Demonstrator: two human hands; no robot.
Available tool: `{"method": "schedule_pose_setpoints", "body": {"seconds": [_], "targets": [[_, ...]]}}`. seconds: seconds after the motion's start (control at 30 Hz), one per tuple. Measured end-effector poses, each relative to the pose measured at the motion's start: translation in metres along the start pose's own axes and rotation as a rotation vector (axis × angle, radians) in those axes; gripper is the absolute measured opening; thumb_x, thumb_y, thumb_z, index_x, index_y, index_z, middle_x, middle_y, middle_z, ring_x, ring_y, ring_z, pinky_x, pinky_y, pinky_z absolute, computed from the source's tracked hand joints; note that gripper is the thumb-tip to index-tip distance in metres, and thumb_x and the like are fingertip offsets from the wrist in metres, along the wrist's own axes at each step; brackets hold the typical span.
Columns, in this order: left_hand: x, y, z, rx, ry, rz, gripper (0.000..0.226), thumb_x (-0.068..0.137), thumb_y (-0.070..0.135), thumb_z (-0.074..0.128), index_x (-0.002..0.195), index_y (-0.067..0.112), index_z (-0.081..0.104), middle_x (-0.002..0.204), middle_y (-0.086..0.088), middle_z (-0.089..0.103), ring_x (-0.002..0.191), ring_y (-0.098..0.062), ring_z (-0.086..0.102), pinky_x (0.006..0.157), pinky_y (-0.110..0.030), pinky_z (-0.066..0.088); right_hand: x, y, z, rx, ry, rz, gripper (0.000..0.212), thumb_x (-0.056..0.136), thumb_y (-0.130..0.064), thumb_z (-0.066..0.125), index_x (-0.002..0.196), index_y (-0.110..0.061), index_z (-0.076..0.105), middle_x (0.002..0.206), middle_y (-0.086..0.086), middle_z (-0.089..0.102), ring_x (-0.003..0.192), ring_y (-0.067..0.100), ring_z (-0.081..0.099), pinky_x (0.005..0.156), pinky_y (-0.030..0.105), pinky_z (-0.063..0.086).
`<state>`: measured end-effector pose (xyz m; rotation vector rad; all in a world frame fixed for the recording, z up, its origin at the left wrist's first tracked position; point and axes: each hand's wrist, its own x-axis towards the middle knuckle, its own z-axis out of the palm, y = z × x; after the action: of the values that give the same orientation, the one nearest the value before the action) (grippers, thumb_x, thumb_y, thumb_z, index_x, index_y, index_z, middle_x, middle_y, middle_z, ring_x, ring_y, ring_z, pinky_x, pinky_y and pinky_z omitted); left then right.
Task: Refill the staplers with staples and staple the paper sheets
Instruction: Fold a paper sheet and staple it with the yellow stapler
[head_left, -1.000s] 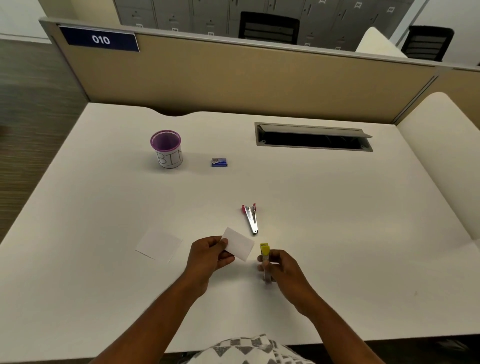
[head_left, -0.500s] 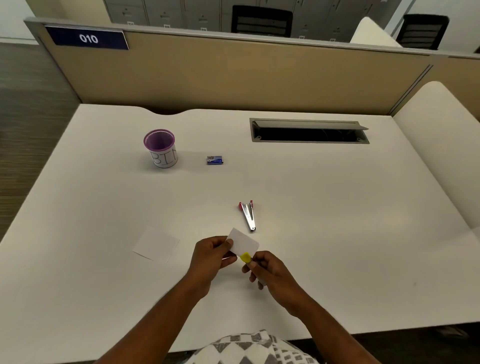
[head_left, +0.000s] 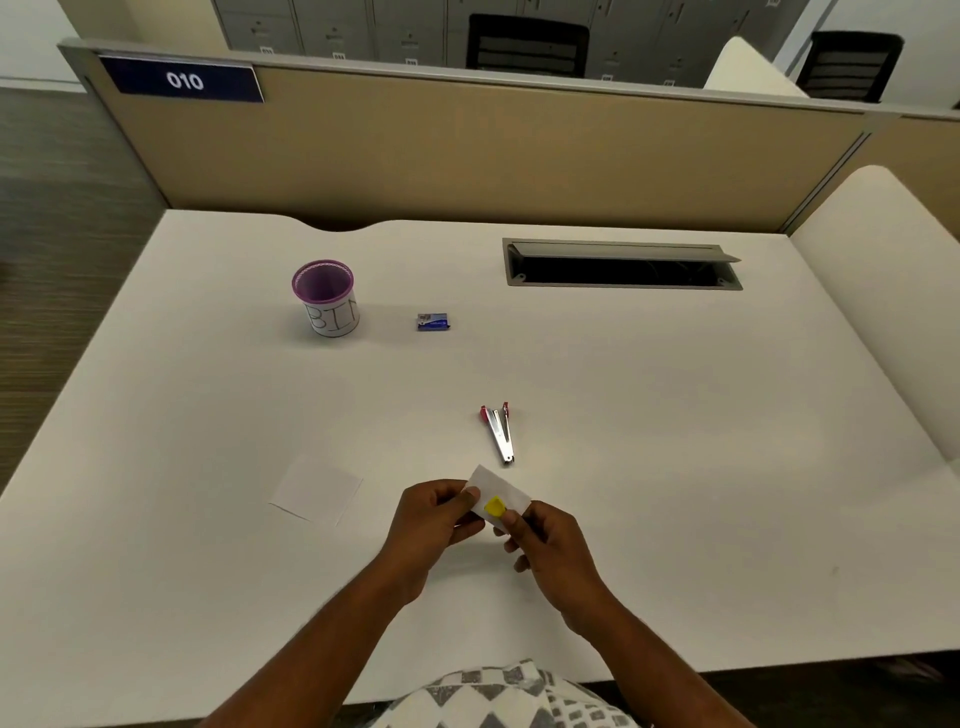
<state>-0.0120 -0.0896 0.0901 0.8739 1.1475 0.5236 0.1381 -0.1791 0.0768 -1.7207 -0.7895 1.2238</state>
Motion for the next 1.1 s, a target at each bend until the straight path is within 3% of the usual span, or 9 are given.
{"method": "schedule_pose_setpoints", "body": {"seconds": [0.23,0.43,0.53,0.63,0.73,0.93,1.1], "targets": [[-0.001,0.0,0.003,0.136,0.015,0.111,0.041,0.079,0.024,0.084,0.113,0.005,0.072,0.104,-0.011,0.077,0.093,-0.024,0.076,0.083,-0.035,0.063,-0.002,0.0,0.003,-0.031,0.063,-0.022,0.021,0.093,-0.04,0.068,0.103,-0.023,0.072,0.083,0.002,0.077,0.072,0.013,0.07,0.064,0.025,0.058],[-0.001,-0.001,0.009,0.236,0.069,0.211,0.021,0.077,0.028,0.085,0.094,0.024,0.073,0.088,0.008,0.077,0.078,-0.009,0.076,0.066,-0.019,0.059,-0.003,-0.002,0.003,-0.032,0.123,-0.05,0.038,0.078,-0.057,0.068,0.094,-0.023,0.071,0.075,0.002,0.076,0.067,0.013,0.07,0.063,0.024,0.058],[0.002,-0.001,0.007,0.157,0.038,0.161,0.023,0.079,0.025,0.084,0.099,0.017,0.075,0.092,-0.001,0.079,0.083,-0.015,0.077,0.069,-0.022,0.06,-0.002,-0.002,0.001,0.003,0.093,-0.016,0.04,0.081,-0.054,0.068,0.098,-0.018,0.072,0.079,0.004,0.077,0.069,0.013,0.071,0.064,0.024,0.057],[0.004,-0.001,0.002,0.042,-0.007,0.064,0.027,0.088,0.021,0.075,0.109,0.004,0.073,0.1,-0.011,0.078,0.091,-0.023,0.077,0.078,-0.031,0.063,-0.001,-0.002,0.0,0.019,0.034,0.021,0.026,0.093,-0.041,0.067,0.101,-0.018,0.073,0.084,0.003,0.078,0.071,0.013,0.071,0.064,0.026,0.059],[0.007,-0.003,-0.003,-0.068,0.004,-0.028,0.02,0.094,0.016,0.069,0.103,-0.002,0.071,0.098,-0.018,0.077,0.091,-0.027,0.077,0.077,-0.031,0.063,-0.002,-0.002,-0.002,0.044,-0.027,0.055,0.024,0.094,-0.04,0.067,0.1,-0.018,0.075,0.089,0.001,0.079,0.075,0.014,0.072,0.065,0.028,0.06],[0.012,-0.008,-0.006,-0.113,0.094,-0.109,0.016,0.093,0.014,0.069,0.104,0.002,0.068,0.099,-0.018,0.076,0.087,-0.028,0.078,0.074,-0.034,0.064,-0.004,0.002,-0.006,0.144,0.006,0.099,0.039,0.083,-0.049,0.066,0.102,-0.017,0.077,0.093,0.007,0.079,0.074,0.017,0.071,0.066,0.031,0.058],[0.012,-0.009,-0.006,-0.116,0.091,-0.115,0.021,0.087,0.005,0.075,0.106,0.005,0.066,0.106,-0.017,0.073,0.086,-0.027,0.077,0.073,-0.033,0.064,-0.002,0.01,-0.015,0.158,0.048,0.144,0.025,0.097,-0.037,0.063,0.107,-0.018,0.076,0.095,0.004,0.08,0.079,0.018,0.073,0.07,0.029,0.06]]}}
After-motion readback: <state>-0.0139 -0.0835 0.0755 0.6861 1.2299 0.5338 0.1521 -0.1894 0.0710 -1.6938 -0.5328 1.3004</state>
